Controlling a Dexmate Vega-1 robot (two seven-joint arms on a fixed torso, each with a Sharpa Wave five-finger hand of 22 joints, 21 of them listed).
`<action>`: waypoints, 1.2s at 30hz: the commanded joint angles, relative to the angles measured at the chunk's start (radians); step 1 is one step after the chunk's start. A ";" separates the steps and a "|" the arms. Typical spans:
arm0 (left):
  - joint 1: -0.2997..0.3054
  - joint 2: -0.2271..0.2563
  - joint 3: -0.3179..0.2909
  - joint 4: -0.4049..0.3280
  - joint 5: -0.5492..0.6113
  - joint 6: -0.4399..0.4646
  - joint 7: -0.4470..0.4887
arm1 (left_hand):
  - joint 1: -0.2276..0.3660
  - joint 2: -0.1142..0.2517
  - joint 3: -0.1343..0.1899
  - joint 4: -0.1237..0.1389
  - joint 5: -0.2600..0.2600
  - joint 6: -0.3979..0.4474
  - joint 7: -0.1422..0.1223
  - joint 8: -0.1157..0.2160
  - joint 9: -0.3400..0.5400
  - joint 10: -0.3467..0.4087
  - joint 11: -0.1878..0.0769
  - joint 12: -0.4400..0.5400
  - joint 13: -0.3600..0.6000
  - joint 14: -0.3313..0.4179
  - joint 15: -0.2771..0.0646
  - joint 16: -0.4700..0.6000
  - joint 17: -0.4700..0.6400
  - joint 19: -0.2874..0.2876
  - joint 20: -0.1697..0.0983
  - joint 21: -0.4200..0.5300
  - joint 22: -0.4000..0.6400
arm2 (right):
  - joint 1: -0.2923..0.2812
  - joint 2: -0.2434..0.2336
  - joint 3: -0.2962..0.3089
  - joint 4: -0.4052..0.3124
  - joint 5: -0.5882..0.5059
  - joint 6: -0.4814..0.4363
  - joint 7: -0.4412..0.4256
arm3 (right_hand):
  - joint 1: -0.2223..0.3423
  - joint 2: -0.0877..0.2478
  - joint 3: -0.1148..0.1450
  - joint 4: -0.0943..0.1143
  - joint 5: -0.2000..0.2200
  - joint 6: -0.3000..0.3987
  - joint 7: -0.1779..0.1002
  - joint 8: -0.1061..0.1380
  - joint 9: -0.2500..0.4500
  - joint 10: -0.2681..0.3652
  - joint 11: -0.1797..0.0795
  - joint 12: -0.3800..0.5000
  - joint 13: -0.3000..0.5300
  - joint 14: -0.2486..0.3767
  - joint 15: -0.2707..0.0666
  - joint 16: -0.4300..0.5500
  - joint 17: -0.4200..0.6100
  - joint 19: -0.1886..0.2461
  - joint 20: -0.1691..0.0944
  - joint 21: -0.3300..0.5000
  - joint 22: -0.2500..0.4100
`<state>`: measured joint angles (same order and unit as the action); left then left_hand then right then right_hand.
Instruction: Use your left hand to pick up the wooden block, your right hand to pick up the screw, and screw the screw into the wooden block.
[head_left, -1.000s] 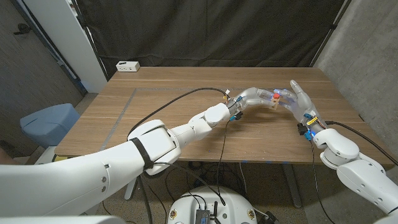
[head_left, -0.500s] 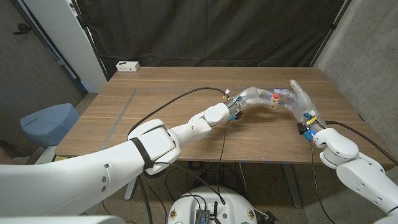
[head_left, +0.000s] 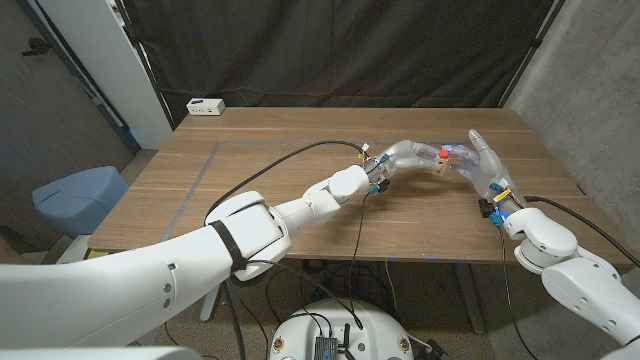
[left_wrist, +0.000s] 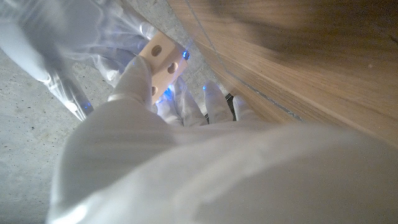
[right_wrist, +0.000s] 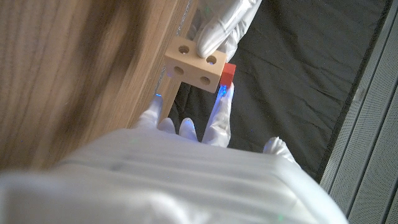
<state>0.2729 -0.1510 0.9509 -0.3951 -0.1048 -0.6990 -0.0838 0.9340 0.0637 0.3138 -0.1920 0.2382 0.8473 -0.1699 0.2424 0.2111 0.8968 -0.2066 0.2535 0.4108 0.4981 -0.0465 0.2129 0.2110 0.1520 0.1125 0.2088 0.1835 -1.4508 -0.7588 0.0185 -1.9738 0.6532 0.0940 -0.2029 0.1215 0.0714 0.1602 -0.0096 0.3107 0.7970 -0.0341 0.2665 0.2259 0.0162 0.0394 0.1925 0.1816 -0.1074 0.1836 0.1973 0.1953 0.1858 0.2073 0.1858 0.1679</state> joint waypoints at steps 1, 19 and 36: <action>0.000 0.000 0.001 0.000 -0.003 0.000 0.000 | -0.020 0.037 0.052 0.040 0.009 0.096 0.031 0.012 0.003 0.009 -0.002 0.024 0.168 0.011 -0.055 0.000 0.001 -0.001 -0.007 0.001 0.003 | -0.013 0.005 0.009 -0.011 -0.004 -0.006 -0.014 | 0.004 0.001 -0.003 -0.001 0.005 0.008 0.002 0.007 0.005 0.010 0.003 0.004 0.003 0.004 0.003 0.007 0.002 -0.004 0.003 0.003 0.002; 0.005 0.002 -0.005 -0.001 -0.007 -0.002 -0.008 | -0.022 0.039 0.055 0.041 0.009 0.096 0.032 0.012 0.003 0.009 0.001 0.024 0.168 0.010 -0.057 0.000 0.001 0.000 -0.006 0.002 0.003 | -0.026 0.012 0.016 -0.030 -0.015 -0.016 -0.033 | 0.007 0.002 -0.003 -0.002 0.006 0.037 0.010 0.023 0.013 0.031 0.002 0.009 0.003 0.015 0.002 0.010 0.001 -0.001 0.002 0.004 0.002; -0.002 -0.002 -0.003 0.004 -0.010 0.008 -0.014 | -0.023 0.040 0.056 0.041 0.010 0.092 0.031 0.010 0.003 0.007 0.002 0.022 0.167 0.010 -0.053 0.000 0.002 0.000 -0.005 0.001 0.003 | -0.047 0.021 0.031 -0.051 -0.024 -0.025 -0.047 | 0.013 0.004 -0.003 -0.005 0.008 0.096 0.020 0.054 0.025 0.072 -0.005 0.016 0.003 0.036 -0.001 0.015 0.000 0.014 0.001 0.007 0.002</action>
<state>0.2760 -0.1497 0.9477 -0.3956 -0.1121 -0.6999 -0.0941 0.9339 0.0638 0.3179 -0.1961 0.2410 0.8475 -0.1698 0.2424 0.2117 0.8969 -0.2062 0.2535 0.4093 0.4981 -0.0465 0.2129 0.2090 0.1520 0.1125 0.2088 0.1835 -1.4866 -0.7434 0.0419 -2.0136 0.6330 0.0745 -0.2444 0.1255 0.0754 0.1603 -0.0095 0.3145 0.8760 -0.0162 0.3090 0.2442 0.0742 0.0387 0.1997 0.1816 -0.0802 0.1785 0.2050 0.1954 0.1931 0.2074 0.1857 0.1679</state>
